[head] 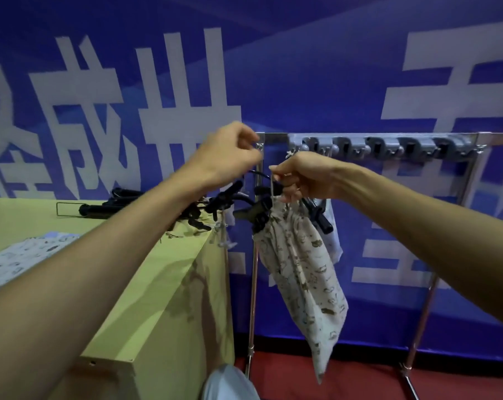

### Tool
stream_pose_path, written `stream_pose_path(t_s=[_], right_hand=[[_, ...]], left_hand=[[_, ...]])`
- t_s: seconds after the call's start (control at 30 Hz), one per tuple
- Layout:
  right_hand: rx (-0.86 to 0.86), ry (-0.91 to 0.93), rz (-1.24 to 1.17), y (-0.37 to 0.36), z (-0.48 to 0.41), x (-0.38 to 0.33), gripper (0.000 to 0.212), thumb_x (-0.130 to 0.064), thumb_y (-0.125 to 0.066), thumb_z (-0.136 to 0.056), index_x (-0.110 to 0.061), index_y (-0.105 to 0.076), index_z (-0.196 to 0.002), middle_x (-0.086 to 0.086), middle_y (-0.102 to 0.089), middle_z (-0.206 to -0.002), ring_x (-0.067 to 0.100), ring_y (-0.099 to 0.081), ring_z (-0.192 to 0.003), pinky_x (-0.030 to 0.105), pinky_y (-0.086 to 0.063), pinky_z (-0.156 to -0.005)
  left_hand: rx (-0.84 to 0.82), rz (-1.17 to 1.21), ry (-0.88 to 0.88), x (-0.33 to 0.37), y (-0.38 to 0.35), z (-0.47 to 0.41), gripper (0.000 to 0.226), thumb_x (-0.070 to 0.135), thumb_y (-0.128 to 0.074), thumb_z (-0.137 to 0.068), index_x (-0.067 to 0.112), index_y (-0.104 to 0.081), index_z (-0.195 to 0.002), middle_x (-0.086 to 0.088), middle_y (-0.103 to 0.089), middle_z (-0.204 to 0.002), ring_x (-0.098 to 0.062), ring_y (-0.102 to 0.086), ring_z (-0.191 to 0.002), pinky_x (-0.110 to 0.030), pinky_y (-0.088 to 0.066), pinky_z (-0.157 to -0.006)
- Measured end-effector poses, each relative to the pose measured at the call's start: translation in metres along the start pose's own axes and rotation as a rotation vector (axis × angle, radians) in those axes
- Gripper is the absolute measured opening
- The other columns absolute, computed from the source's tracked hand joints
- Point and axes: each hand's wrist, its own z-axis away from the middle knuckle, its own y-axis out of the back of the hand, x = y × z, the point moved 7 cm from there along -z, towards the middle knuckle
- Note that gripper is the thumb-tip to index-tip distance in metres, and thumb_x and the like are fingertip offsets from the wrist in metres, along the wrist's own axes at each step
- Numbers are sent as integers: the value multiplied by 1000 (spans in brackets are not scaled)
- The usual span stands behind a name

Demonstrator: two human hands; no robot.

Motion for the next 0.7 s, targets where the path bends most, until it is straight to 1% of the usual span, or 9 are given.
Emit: stream_pose_path(t_s=[0.07,0.13,0.23,0.37,0.43,0.5,0.53,0.63,0.7], right_hand=[[5,11,40,-3,8,-7,29,-16,-41,-99,-11,-48,-71,-1,-28,-55,11,-29,-45,24,-42,-56],[26,49,81,-1,17,-16,29,-13,-41,-96,-11,-47,-68,1,-31,-57,12,-31,-48,24,-33,-48],[61,116,67,6,29,-24,32,-11,-43,-91,-13,-40,-59,-1,-32,-51,14,-32,-45,26,-25,-47],[131,166,56,17,40,-19,40,-17,-48,-91,-18,-33,-53,-1,-27,-48,16,-24,-46,28,-23,-47],[191,171,65,24,42,-17,44,-22,-53,-92,-19,-31,-54,-2,-24,-46,15,-22,-43,25,-24,-43],[227,181,79,32,47,-18,43,-24,-56,-92,-18,-31,-57,-3,-22,-45,15,-22,-42,23,-27,-42],[246,195,83,36,50,-20,42,-24,-57,-92,-17,-33,-59,-3,-22,-44,15,-24,-40,23,-31,-42],[293,240,52,53,60,-26,39,-22,-58,-93,-16,-42,-58,-4,-22,-44,14,-28,-37,29,-42,-50],[243,246,98,66,65,-26,43,-19,-57,-93,-18,-48,-51,-4,-29,-46,14,-32,-42,32,-46,-55]], left_hand=[[-265,-198,24,14,-27,-6,48,28,-71,-82,16,-55,-126,-3,-65,-114,-18,-61,-104,-35,-49,-91],[-389,-347,23,14,-51,-9,47,36,-75,-77,17,-60,-117,-4,-66,-109,-20,-62,-99,-38,-50,-86],[-398,-296,32,4,-77,-10,43,41,-78,-73,16,-65,-106,-7,-69,-103,-23,-64,-95,-43,-53,-87],[-425,-207,38,-2,-107,-3,32,40,-76,-78,18,-71,-101,-3,-71,-105,-18,-64,-100,-40,-51,-93],[-394,-184,34,-3,-114,-2,28,38,-76,-79,16,-73,-98,-1,-72,-104,-17,-63,-96,-36,-52,-86],[-355,-167,21,-1,-119,-2,20,34,-75,-80,17,-72,-91,-1,-71,-98,-15,-61,-86,-29,-48,-74],[-340,-158,11,1,-121,-3,14,30,-75,-81,20,-73,-90,-1,-71,-97,-13,-60,-84,-28,-46,-72],[-346,-154,-16,11,-126,-10,17,28,-73,-83,21,-74,-99,-1,-71,-101,-12,-60,-88,-27,-46,-74],[-447,-149,1,15,-134,-15,20,34,-73,-83,21,-72,-98,0,-71,-101,-14,-62,-93,-29,-48,-76]])
